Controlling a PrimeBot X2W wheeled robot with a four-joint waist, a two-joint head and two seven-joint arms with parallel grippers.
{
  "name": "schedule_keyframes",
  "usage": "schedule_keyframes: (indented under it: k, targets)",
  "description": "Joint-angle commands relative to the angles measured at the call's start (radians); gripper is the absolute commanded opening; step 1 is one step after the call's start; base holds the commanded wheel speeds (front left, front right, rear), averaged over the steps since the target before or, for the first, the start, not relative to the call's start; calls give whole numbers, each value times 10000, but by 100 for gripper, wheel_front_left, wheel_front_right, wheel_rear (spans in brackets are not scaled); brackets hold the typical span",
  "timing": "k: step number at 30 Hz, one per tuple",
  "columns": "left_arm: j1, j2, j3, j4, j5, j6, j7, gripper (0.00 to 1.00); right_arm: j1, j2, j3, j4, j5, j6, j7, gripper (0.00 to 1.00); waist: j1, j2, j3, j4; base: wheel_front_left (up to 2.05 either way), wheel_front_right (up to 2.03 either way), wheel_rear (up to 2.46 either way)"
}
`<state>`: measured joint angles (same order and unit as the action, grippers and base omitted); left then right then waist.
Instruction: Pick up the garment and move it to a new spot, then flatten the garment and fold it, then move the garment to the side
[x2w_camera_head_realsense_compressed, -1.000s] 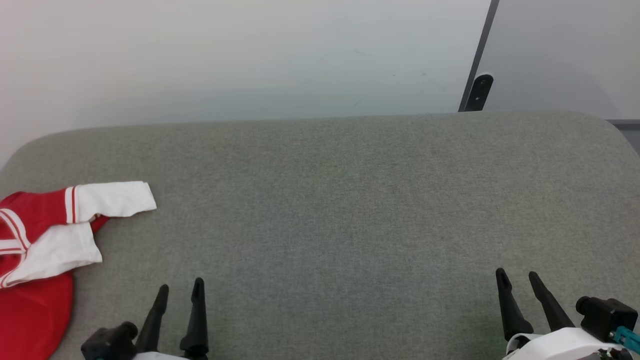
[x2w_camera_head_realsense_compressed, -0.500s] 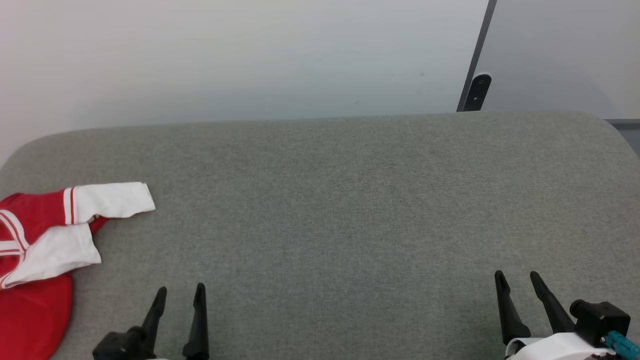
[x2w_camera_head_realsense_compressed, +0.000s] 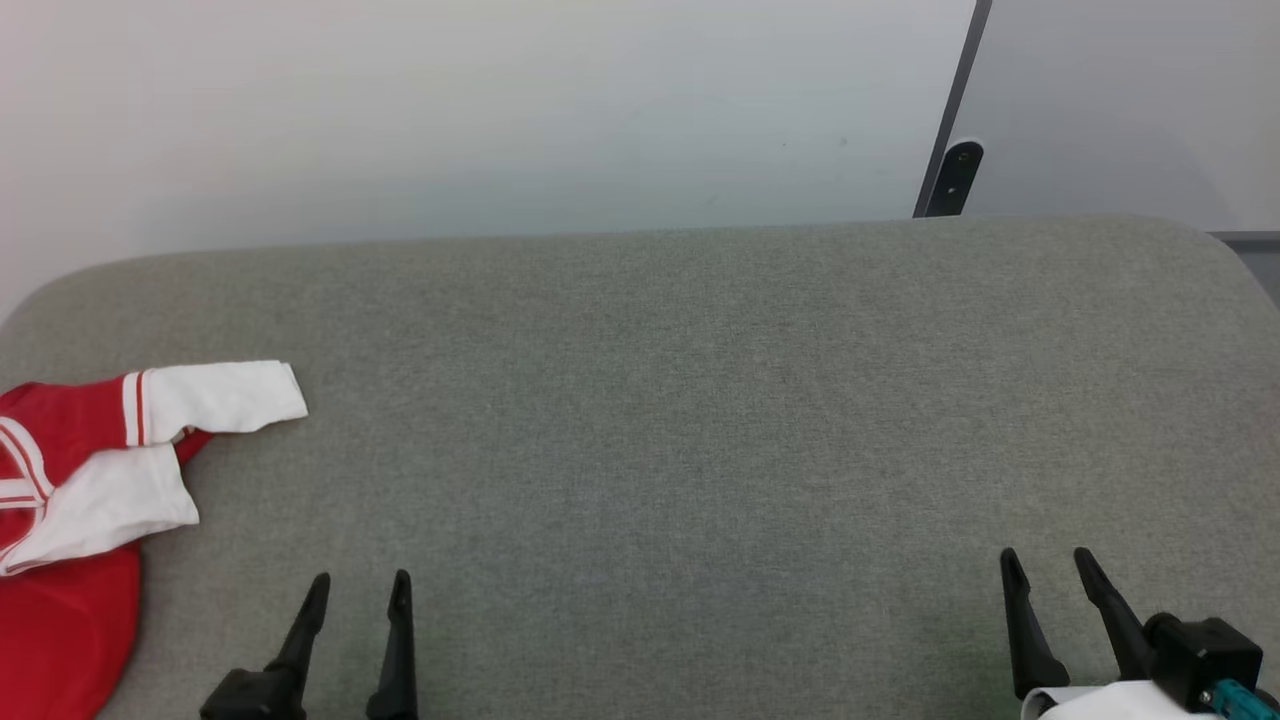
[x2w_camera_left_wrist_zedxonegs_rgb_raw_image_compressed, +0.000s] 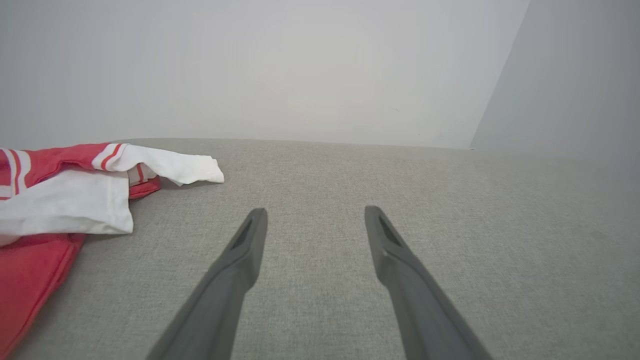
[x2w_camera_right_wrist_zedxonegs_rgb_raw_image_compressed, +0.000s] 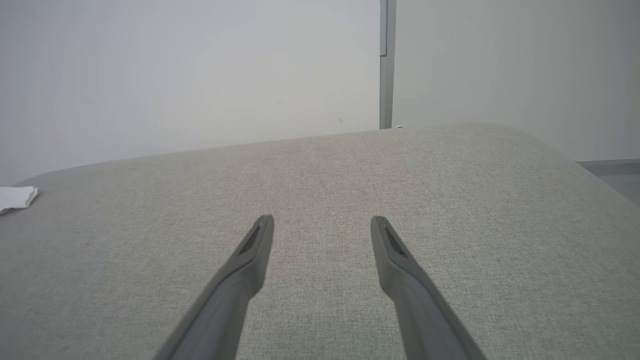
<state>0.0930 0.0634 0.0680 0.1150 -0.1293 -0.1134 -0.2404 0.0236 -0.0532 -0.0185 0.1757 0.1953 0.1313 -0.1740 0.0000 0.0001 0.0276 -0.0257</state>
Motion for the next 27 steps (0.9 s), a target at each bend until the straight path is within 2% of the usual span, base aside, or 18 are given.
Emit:
schedule_keyframes:
  k: [1,11,18,22,27]
  targets:
    - [98,7,-2,-52,201,-6,-89,100,98,25,-44,-7,-156,-9,-111,100,0,-1,5,14,0,0,0]
    - [153,-25,32,-76,825,-47,-271,100,203,35,-66,41,-621,-10,-363,100,0,-1,94,42,0,0,0]
    - [65,-49,53,49,593,-89,-242,100,80,36,105,92,-465,-10,-360,100,0,-1,147,134,0,0,0]
    - [17,-61,107,260,521,-68,-242,100,203,37,164,93,-416,-10,-356,100,0,-1,80,531,0,0,0]
    - [-25,-85,85,481,491,5,-242,100,161,37,301,6,-568,-10,-242,100,0,-1,76,1477,0,0,0]
